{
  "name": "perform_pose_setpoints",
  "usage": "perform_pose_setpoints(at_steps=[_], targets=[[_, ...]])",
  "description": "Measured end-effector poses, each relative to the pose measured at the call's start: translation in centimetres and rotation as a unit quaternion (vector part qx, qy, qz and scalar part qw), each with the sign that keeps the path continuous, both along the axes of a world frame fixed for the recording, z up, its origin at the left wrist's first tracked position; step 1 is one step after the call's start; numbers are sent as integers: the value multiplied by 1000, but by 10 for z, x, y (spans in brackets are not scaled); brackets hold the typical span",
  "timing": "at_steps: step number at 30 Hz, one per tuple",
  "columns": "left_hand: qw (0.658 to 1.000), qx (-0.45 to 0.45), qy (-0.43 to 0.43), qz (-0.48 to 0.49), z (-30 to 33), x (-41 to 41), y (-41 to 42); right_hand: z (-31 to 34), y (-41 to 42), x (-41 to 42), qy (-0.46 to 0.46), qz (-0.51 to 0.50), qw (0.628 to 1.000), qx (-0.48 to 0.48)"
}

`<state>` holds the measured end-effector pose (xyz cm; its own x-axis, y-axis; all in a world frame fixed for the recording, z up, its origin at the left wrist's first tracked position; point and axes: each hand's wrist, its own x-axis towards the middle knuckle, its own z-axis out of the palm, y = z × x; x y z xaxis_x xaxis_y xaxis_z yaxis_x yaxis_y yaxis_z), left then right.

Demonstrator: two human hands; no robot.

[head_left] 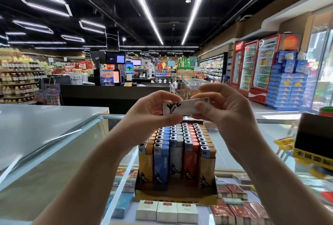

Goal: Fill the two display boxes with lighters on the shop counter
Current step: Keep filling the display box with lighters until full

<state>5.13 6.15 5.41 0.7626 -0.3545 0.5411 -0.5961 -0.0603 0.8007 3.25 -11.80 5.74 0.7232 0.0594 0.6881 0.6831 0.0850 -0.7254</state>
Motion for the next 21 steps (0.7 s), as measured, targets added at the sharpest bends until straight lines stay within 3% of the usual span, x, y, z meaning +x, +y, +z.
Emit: perform_pose_setpoints(at_steps=[3,8,21], targets=[[993,102,23,46,2,2,9,3,-4,0,-15,-37,999,33],[952,284,109,-2,5,0,25,6,-12,-1,-7,-33,998,44],[949,275,145,55,-2,2,12,11,-16,-4,-22,71,994,-76]])
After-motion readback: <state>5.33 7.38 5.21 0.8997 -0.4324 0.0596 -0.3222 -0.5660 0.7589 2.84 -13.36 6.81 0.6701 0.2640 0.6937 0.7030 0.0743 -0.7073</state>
